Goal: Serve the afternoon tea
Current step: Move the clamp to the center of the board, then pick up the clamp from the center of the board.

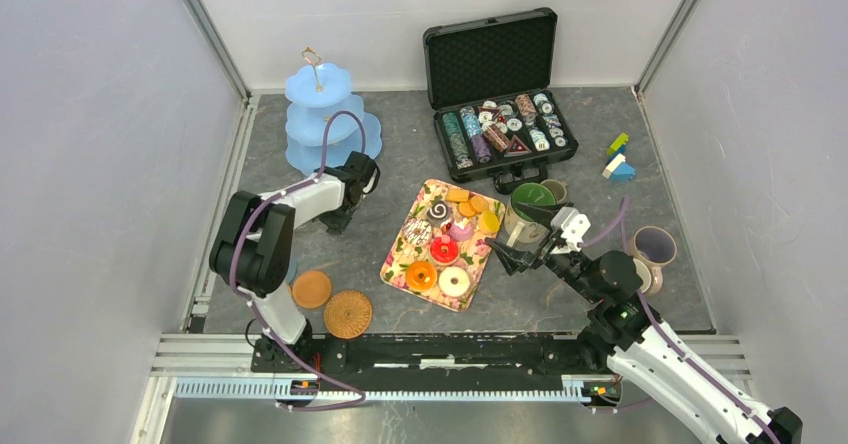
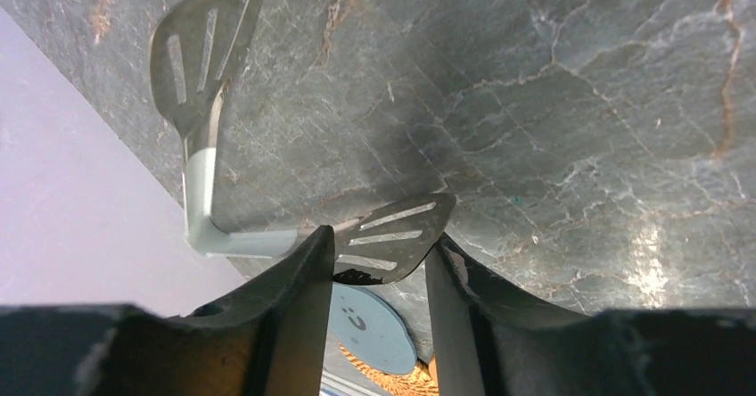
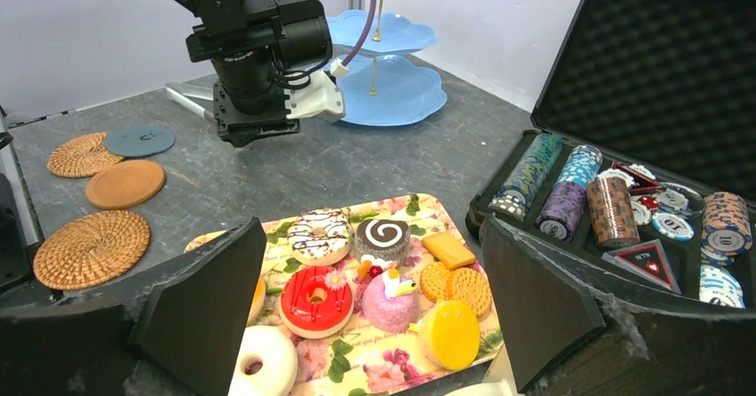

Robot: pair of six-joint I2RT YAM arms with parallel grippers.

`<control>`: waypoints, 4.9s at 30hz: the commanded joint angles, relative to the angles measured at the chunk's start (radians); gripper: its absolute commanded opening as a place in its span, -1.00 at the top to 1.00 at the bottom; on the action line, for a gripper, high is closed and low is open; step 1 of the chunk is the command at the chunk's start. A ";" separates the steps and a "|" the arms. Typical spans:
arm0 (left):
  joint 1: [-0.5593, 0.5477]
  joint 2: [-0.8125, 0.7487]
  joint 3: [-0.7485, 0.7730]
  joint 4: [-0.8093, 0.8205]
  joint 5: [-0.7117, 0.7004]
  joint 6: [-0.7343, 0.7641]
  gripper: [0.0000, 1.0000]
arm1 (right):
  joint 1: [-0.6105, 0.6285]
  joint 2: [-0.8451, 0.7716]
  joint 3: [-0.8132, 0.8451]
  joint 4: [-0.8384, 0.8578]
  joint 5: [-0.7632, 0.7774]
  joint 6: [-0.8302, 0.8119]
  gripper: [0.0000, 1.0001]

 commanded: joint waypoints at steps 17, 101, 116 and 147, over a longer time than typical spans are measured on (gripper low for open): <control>-0.108 0.094 0.126 0.011 -0.149 0.090 0.69 | 0.005 0.021 0.003 0.021 -0.001 -0.037 -0.96; 0.024 -0.076 -0.025 0.408 0.810 0.024 -1.00 | 0.005 0.165 0.029 0.001 -0.017 -0.055 -0.96; 0.022 0.053 0.055 0.334 0.765 0.042 -0.96 | 0.005 0.174 0.022 0.012 -0.011 -0.056 -0.96; -0.036 -0.094 0.032 0.272 0.560 0.042 -0.40 | 0.005 0.165 0.013 0.010 0.035 -0.055 -0.96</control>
